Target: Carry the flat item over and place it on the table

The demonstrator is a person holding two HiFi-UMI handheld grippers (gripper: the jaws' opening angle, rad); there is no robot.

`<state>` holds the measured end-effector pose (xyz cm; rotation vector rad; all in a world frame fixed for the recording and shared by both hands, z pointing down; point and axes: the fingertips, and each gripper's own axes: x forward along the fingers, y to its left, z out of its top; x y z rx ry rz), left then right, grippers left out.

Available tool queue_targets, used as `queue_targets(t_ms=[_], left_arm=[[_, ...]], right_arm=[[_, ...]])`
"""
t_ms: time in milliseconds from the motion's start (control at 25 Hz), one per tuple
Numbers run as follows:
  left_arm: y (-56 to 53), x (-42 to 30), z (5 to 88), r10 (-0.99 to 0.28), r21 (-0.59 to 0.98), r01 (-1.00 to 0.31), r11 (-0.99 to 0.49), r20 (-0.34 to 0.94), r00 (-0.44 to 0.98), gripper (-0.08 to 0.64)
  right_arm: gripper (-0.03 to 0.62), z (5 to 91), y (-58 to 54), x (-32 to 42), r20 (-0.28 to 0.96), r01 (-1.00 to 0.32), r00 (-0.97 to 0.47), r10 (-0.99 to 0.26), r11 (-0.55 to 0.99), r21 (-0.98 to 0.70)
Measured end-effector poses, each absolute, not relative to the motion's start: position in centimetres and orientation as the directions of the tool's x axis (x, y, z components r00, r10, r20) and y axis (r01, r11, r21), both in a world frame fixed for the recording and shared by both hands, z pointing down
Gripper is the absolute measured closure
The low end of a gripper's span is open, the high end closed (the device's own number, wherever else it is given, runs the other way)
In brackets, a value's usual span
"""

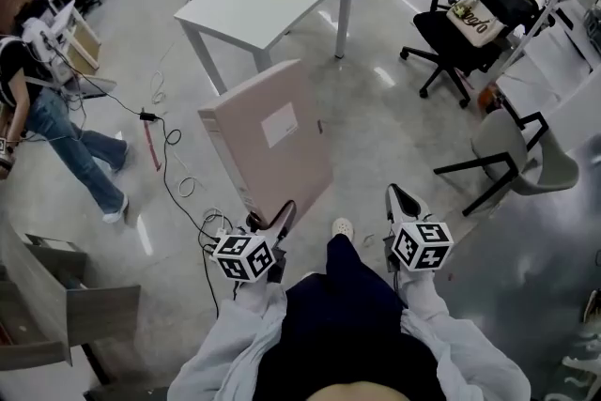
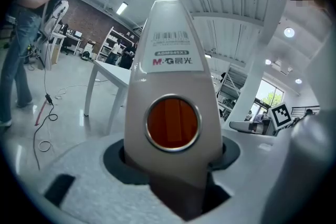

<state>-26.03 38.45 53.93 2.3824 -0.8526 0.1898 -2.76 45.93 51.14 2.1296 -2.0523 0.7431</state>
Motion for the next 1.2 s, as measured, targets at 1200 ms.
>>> queue_targets(t_ms=[1200], left_arm=[[21.4, -13.3, 56.2, -0.634, 0.477, -0.713, -0.513, 0.349, 0.69, 0.285]], right_arm=[[0.581, 53.3, 26.2, 11.4, 0.405, -0.954, -0.143, -0.903, 0.017, -0.299]])
